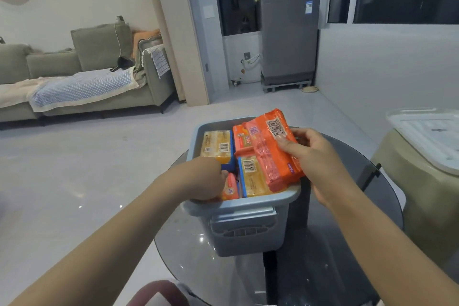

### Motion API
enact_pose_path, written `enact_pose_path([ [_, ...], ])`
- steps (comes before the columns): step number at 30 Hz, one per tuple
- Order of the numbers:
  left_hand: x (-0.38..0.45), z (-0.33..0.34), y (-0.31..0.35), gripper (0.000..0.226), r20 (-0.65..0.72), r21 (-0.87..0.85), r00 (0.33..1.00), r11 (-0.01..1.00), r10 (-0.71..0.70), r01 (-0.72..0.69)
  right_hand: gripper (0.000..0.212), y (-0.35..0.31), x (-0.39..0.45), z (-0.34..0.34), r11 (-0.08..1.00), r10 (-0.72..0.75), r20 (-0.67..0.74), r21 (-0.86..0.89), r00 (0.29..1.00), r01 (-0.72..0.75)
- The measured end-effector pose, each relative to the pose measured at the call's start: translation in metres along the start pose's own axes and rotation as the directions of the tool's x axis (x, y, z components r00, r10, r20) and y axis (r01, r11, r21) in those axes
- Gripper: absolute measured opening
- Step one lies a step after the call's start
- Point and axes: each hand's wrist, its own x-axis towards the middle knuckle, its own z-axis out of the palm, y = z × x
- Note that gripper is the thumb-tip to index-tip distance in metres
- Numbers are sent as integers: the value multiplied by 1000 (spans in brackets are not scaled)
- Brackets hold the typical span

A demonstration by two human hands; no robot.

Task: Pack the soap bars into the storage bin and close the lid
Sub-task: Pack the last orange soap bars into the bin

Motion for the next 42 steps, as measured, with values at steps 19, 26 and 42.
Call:
enact_pose_path([
  [19,-25,24,-21,22,-468,-832,865,419,-180,-363,32,-6,-12,47,993,37,130,-116,991,-22],
  [26,-24,30,-35,25,-435,-796,863,558,-258,-234,12,6,-6,75,908,40,199,-417,979,47],
  [42,-8,47,-37,73,-114,-978,949,203,-293,-55,43,12,3,77,386,76,233,-903,970,187],
])
